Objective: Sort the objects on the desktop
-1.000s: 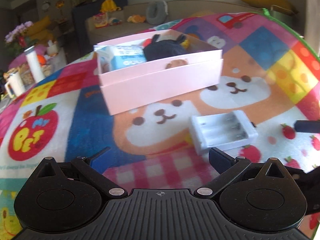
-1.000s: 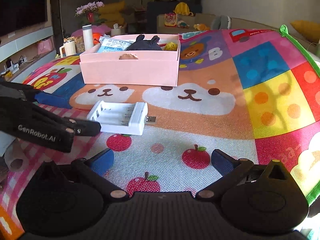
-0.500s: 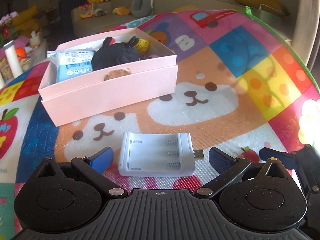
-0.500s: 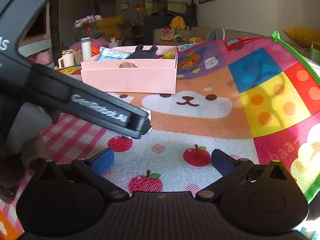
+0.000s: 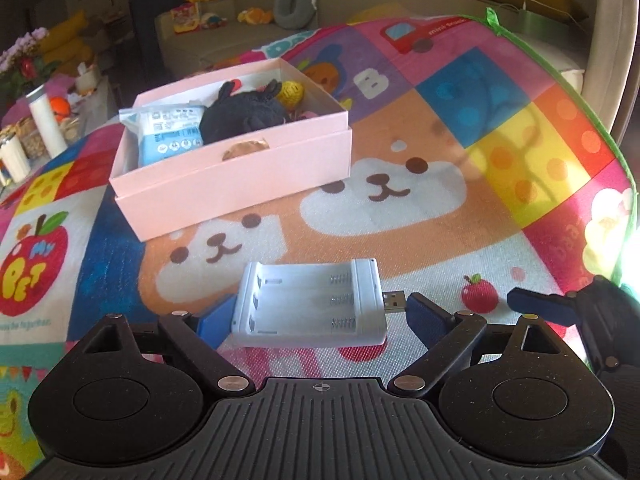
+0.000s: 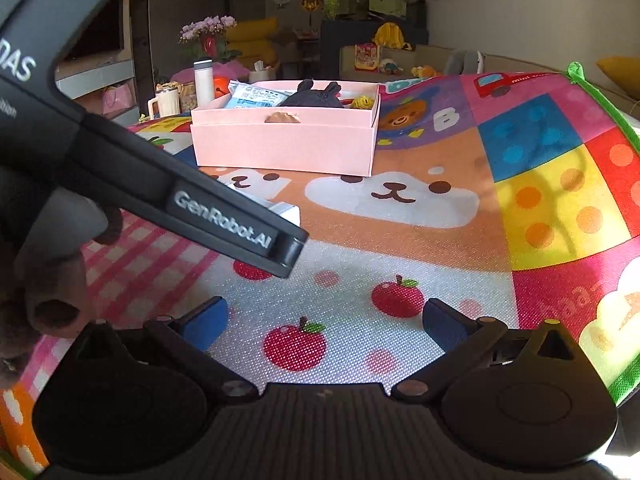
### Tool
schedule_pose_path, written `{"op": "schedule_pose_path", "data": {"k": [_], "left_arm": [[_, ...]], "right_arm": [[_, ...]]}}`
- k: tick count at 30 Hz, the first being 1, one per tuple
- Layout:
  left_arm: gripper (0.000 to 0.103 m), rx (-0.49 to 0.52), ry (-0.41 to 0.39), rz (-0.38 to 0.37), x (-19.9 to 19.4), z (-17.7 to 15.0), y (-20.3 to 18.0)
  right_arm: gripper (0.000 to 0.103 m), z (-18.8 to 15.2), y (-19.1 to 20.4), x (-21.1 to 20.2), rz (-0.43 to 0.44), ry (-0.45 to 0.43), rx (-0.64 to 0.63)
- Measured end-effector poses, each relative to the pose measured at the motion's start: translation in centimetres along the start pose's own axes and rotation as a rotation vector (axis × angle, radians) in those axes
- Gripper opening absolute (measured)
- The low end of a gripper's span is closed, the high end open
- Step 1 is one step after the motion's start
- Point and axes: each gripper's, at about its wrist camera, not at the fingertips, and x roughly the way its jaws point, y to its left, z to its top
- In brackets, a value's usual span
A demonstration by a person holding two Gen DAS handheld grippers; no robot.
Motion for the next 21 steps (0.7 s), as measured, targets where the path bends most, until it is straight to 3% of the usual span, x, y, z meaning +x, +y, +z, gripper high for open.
{"op": "schedule_pose_path", "data": {"k": [6, 13, 15, 17, 21], "left_arm": [[0.094, -0.031, -0.158, 0.086, -1.9, 5.6, 2.2], [0.094, -0.063, -0.284, 0.171, 0.4, 14.2, 4.6], [0.095, -0.101, -0.314, 0.155, 1.1, 16.5, 5.3], [0.098, -0.155, -0.322, 0.093, 1.9, 18.4, 6.2], [0.102, -0.182, -0.344, 0.034, 2.2, 18.9, 7.0]], "right_arm": [[0.103, -0.1, 0.0, 0.0, -0.007, -0.003, 0.005], [0.103, -0.3, -0.1, 0.0, 0.003, -0.013, -0.008], [0.103, -0.3, -0.1, 0.0, 0.006, -0.012, -0.01], [0.103, -0.2, -0.1, 0.0, 0.008, -0.01, -0.013], [0.103, -0.4, -0.1, 0.0, 0.012, -0.018, -0.017]]}}
